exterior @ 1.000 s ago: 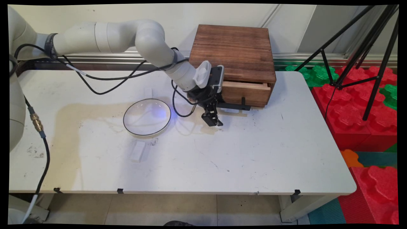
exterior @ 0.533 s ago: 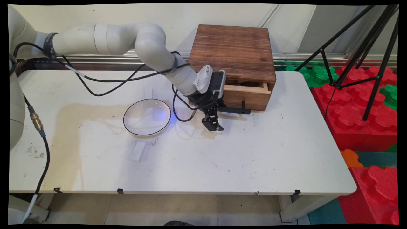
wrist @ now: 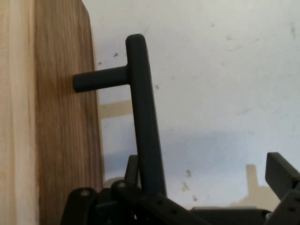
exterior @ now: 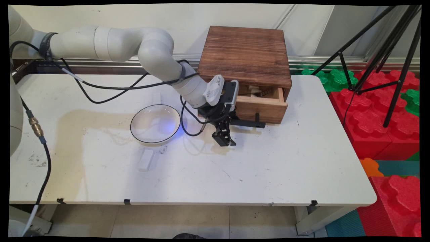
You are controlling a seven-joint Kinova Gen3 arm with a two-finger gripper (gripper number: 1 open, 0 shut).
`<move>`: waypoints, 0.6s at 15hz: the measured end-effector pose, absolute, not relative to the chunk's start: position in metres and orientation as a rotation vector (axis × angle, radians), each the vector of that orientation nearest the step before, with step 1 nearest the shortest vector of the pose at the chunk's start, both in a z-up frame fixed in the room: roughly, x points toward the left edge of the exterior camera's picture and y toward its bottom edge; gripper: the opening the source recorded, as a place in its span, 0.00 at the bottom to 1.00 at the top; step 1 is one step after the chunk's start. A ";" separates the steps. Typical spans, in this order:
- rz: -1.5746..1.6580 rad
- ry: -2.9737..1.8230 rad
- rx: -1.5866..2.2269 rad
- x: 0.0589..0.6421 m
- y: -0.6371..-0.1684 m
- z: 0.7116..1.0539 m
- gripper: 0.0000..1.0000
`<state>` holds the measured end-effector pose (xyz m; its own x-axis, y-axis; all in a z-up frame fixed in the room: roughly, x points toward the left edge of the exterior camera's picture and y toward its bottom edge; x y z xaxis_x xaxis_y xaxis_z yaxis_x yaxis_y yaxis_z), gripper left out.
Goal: Open the drawer
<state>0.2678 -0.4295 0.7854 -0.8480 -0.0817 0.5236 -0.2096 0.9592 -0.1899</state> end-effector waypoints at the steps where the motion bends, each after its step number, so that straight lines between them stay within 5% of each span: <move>1: 0.321 -2.575 0.206 0.266 -0.425 0.786 1.00; 9: 0.282 -2.565 0.196 0.253 -0.395 0.790 1.00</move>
